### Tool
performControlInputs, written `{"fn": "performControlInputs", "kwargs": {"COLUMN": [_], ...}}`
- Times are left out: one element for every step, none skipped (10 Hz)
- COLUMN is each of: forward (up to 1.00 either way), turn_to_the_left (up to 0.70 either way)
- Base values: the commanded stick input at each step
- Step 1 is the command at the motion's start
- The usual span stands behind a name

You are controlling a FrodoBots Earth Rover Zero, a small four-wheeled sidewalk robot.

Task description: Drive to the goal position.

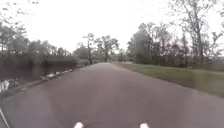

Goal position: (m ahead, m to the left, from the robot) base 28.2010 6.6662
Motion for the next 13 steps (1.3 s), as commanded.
{"fn": "performControlInputs", "kwargs": {"forward": [0.7, 0.7, 0.7, 0.7, 0.7, 0.7, 0.7, 0.7, 0.7, 0.7, 0.7, 0.7, 0.7], "turn_to_the_left": [0.0, 0.0, 0.0, 0.0, 0.0, 0.0, 0.0, 0.0, 0.0, 0.0, 0.0, 0.0, 0.0]}}
